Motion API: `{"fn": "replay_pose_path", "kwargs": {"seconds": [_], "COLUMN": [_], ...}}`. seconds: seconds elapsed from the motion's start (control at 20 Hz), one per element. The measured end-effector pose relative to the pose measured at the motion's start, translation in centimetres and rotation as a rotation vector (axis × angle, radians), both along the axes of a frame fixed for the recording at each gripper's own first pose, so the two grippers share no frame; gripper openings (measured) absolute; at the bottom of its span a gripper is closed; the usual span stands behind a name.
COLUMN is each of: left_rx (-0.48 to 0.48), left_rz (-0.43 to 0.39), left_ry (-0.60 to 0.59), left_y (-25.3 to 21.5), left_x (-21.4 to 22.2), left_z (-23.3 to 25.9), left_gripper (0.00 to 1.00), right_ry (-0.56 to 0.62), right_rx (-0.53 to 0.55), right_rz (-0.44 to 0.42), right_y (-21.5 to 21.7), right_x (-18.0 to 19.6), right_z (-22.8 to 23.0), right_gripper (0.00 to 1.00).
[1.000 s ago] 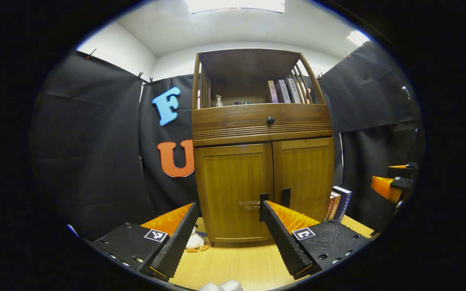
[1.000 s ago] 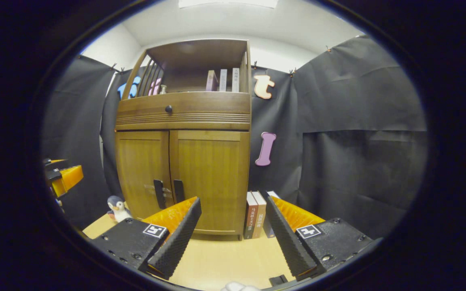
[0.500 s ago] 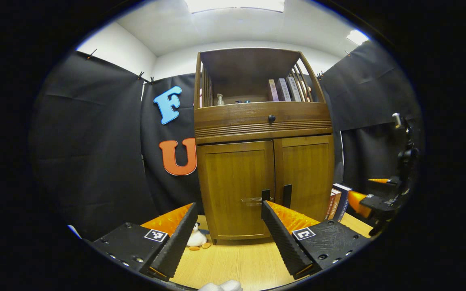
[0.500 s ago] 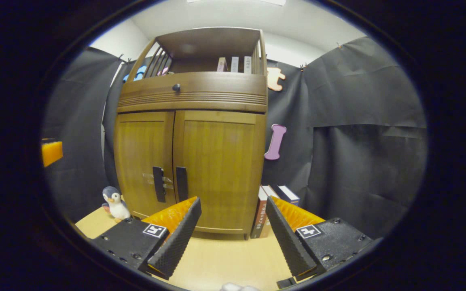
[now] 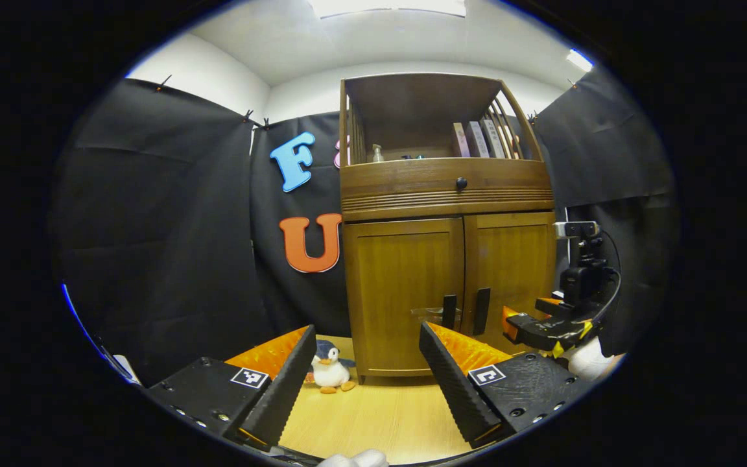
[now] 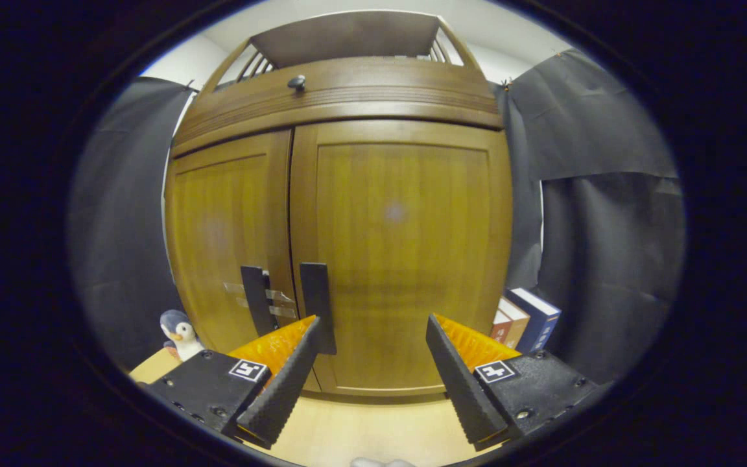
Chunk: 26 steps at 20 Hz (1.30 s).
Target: Open the right door of the double-door shoe cabinet with the right hand, and open the left door with the left hand.
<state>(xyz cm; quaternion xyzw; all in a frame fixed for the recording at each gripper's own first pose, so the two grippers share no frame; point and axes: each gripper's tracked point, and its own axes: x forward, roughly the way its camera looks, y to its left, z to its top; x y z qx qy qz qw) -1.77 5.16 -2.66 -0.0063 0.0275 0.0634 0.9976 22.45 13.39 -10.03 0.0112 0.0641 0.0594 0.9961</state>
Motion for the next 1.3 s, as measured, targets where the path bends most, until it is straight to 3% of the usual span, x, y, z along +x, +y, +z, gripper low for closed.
{"fn": "replay_pose_path", "kwargs": {"seconds": [0.45, 0.55, 0.7, 0.95, 1.25, 1.3], "left_rx": [-0.009, -0.004, -0.007, -0.01, -0.01, -0.011], "left_rz": [0.089, 0.103, 0.117, 0.104, 0.092, 0.089], "left_ry": [0.047, 0.049, 0.052, 0.047, 0.029, 0.024], "left_y": [3.5, 4.4, 5.2, 5.3, 5.7, 5.7], "left_x": [-1.5, -1.8, -2.0, -1.5, -1.3, -1.3], "left_z": [-1.3, -1.4, -1.5, -2.0, -1.3, -1.2], "left_gripper": [0.96, 0.96, 0.96, 0.96, 0.96, 1.0], "right_ry": [0.051, 0.059, 0.077, 0.092, 0.122, 0.121], "right_rx": [-0.032, -0.031, -0.029, -0.041, -0.04, -0.045], "right_rz": [0.04, 0.036, 0.036, 0.038, 0.067, 0.072], "right_y": [6.1, 6.4, 6.7, 6.6, 6.4, 6.2], "right_x": [6.1, 6.9, 7.6, 7.8, 6.5, 6.2], "right_z": [-1.7, -1.9, -2.2, -2.5, -2.8, -2.8], "right_gripper": [0.96, 0.89, 0.68, 0.42, 0.32, 0.31]}}
